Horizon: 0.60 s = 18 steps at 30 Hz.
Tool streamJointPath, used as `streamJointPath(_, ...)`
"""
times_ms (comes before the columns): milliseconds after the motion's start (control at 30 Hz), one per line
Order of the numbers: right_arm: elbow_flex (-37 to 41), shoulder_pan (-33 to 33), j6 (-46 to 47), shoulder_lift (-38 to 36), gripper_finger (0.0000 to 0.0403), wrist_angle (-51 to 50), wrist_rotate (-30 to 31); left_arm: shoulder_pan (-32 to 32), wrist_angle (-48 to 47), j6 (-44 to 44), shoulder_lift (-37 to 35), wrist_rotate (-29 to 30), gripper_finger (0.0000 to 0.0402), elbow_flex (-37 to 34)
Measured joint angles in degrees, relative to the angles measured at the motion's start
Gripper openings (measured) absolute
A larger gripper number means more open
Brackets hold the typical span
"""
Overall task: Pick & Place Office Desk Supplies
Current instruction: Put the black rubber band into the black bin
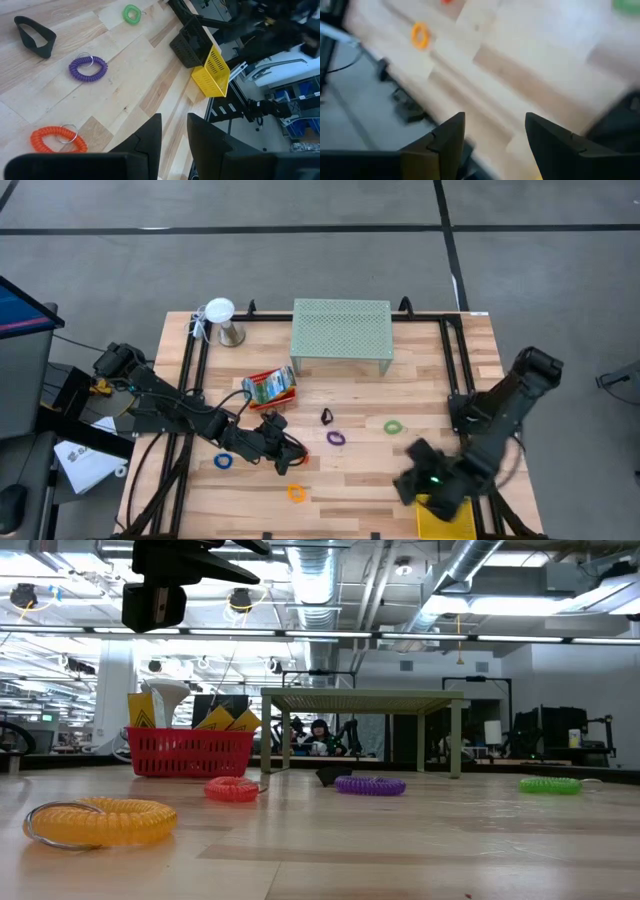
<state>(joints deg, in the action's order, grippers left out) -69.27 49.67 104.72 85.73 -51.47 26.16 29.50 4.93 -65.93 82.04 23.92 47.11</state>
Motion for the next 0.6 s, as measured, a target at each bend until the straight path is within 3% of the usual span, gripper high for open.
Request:
streamJointPath(200,0.04,-17.55,-23.21,1.54,0.0205,9.27,-2.42,0.00,0.79,-0.43,0.00,0.00,0.0088,-0.02)
streamJointPath(333,0.02,-29.77,-39.46,1.47,0.0205,18.96,-9.60,0.00,1.05,-0.46,0.00,0.02,0.0088,-0.02)
streamJointPath(467,0.02,-40.17,-47.79,1.65,0.0205,22.28,-16.91,0.00,1.08,-0.48,0.00,0.02,0.0088,-0.02)
streamJointPath(600,-0.01,-45.67,-52.36,2.21,0.0201,22.23,-19.07,0.00,1.09,-0.50,0.00,0.02,0.0088,-0.02)
